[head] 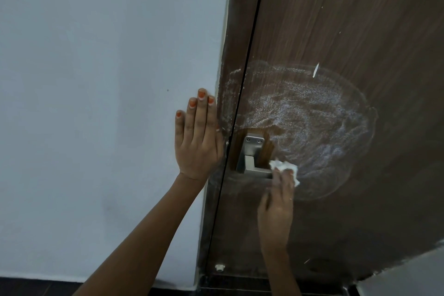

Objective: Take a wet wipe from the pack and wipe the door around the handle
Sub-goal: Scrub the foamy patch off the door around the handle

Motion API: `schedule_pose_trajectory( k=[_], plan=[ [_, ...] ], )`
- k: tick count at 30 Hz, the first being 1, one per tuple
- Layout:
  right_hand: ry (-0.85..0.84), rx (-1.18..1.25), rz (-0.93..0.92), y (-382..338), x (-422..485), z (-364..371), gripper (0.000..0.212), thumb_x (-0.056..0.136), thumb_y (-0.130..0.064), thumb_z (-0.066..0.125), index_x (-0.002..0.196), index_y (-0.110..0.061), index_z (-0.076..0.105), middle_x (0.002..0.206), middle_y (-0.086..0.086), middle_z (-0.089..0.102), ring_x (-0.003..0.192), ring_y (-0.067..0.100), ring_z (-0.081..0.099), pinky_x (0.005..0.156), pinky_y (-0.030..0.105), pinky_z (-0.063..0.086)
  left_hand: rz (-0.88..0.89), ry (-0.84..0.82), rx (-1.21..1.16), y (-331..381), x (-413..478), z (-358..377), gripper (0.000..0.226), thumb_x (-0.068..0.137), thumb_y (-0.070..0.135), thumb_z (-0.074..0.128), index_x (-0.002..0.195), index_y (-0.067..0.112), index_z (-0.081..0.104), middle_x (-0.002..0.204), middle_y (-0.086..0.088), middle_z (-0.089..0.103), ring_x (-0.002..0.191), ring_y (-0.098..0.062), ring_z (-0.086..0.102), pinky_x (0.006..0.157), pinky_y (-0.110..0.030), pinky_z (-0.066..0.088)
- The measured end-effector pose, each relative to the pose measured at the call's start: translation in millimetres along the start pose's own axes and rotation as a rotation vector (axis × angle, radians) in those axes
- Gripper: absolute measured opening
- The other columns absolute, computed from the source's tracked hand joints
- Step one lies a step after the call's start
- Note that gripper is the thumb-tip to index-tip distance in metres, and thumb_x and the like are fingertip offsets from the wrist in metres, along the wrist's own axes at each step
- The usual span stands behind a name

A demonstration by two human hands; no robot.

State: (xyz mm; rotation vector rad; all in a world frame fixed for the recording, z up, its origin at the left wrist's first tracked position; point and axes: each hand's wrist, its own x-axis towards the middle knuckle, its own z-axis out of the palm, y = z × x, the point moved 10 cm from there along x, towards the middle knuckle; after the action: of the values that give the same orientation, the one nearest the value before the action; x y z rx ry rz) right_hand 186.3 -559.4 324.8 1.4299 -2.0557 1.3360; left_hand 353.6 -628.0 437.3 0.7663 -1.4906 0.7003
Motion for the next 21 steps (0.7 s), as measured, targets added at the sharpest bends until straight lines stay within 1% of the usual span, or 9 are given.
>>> schedule_pose_trajectory(
  k=[2,4,6,8,11,15,17,19,21],
  plan=[
    [-0.004,0.08,0.137,16.2,-2.2,3.2,0.061,0.087,0.005,0.056,0.14,-0.006,0.028,0.147,0.011,0.018,0.137,0.032,0.017,0.102,0.05,0.033,-0.002,0.001,-0.002,-0.1,0.0,-0.1,0.052,0.103,0.017,0.022,0.152,0.01,0.004,0.159,-0.001,-0.004,0.146,-0.016,0.001,0.12,-0.035,0.005],
    [-0.054,0.093,0.176,13.0,-7.5,17.5,0.059,0.092,-0.007,0.053,0.141,-0.005,0.02,0.147,0.013,0.01,0.136,0.034,0.011,0.1,0.052,0.032,-0.004,0.0,-0.005,-0.5,0.5,-0.5,0.052,0.103,0.017,0.021,0.152,0.01,0.003,0.159,-0.001,-0.005,0.146,-0.016,0.001,0.12,-0.035,0.005],
    [-0.15,0.054,0.137,-2.4,-15.5,37.2,0.05,0.098,-0.024,0.041,0.136,0.007,0.032,0.143,0.026,0.023,0.128,0.041,0.02,0.091,0.059,0.04,-0.003,0.001,-0.007,-0.4,0.8,-1.0,0.052,0.103,0.018,0.021,0.152,0.01,0.003,0.159,0.0,-0.005,0.146,-0.016,0.001,0.12,-0.035,0.005],
    [-0.253,-0.039,0.084,-18.4,-22.5,56.6,0.062,0.101,-0.04,0.019,0.127,0.011,0.043,0.13,0.036,0.044,0.12,0.047,0.034,0.082,0.061,0.044,0.001,-0.001,-0.009,0.5,1.2,-1.1,0.052,0.104,0.018,0.021,0.152,0.01,0.002,0.159,0.0,-0.005,0.146,-0.016,0.001,0.12,-0.035,0.005],
    [-0.272,-0.115,0.008,-31.2,-28.8,68.7,0.059,0.101,-0.04,0.012,0.125,0.006,0.04,0.124,0.034,0.053,0.115,0.049,0.048,0.087,0.057,0.043,0.004,-0.005,-0.007,0.3,1.3,-0.9,0.052,0.104,0.018,0.02,0.152,0.01,0.002,0.159,0.0,-0.006,0.146,-0.016,0.0,0.12,-0.035,0.004],
    [-0.281,-0.197,-0.101,-20.2,-26.3,68.3,0.051,0.101,-0.037,0.012,0.123,-0.001,0.041,0.12,0.026,0.06,0.114,0.039,0.054,0.091,0.053,0.042,0.001,-0.002,-0.009,-0.1,1.2,-1.0,0.052,0.104,0.018,0.02,0.152,0.01,0.002,0.159,0.0,-0.006,0.146,-0.016,0.0,0.12,-0.035,0.005],
    [-0.288,-0.255,-0.103,-1.6,-25.1,63.4,0.055,0.101,-0.038,0.013,0.12,0.001,0.048,0.118,0.027,0.061,0.112,0.041,0.055,0.09,0.055,0.041,-0.002,0.0,-0.011,-0.3,0.7,-0.8,0.051,0.104,0.019,0.019,0.152,0.011,0.002,0.159,0.0,-0.005,0.146,-0.016,0.0,0.12,-0.035,0.005],
    [-0.262,-0.273,-0.021,21.5,-20.6,52.6,0.065,0.1,-0.043,0.013,0.118,0.007,0.051,0.118,0.033,0.057,0.113,0.047,0.05,0.087,0.06,0.04,-0.001,0.001,-0.013,0.0,0.1,-0.2,0.051,0.104,0.019,0.02,0.152,0.011,0.003,0.159,0.0,-0.005,0.146,-0.016,0.001,0.12,-0.035,0.005],
    [-0.221,-0.258,0.048,36.8,-16.9,41.6,0.068,0.1,-0.046,0.014,0.122,0.011,0.043,0.12,0.039,0.052,0.119,0.046,0.037,0.088,0.06,0.036,-0.003,0.002,-0.011,-0.4,-0.1,0.2,0.051,0.104,0.019,0.02,0.152,0.011,0.003,0.159,0.0,-0.005,0.146,-0.016,0.001,0.12,-0.035,0.005]
  ],
)
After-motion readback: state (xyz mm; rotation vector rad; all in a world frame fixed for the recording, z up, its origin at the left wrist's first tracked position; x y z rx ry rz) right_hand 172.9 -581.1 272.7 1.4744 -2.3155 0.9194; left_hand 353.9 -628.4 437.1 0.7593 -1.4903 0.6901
